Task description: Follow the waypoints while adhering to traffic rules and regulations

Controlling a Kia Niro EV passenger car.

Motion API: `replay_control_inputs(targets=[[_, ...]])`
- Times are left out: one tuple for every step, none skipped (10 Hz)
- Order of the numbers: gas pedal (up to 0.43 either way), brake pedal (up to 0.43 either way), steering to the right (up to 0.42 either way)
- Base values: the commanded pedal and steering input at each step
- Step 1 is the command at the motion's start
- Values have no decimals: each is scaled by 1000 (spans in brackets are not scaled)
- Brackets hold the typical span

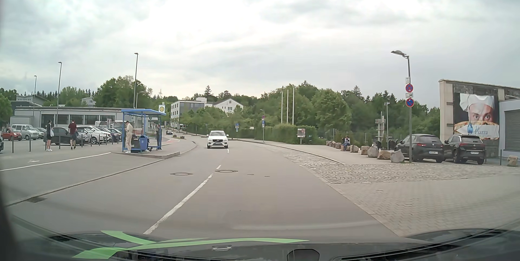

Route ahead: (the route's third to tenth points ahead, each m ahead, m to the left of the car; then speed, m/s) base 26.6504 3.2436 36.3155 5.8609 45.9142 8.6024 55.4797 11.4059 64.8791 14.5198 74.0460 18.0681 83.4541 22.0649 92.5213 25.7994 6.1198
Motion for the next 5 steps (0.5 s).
replay_control_inputs(targets=[[118,0,-24],[118,0,-24],[118,0,-24],[118,0,-24],[130,0,-24]])
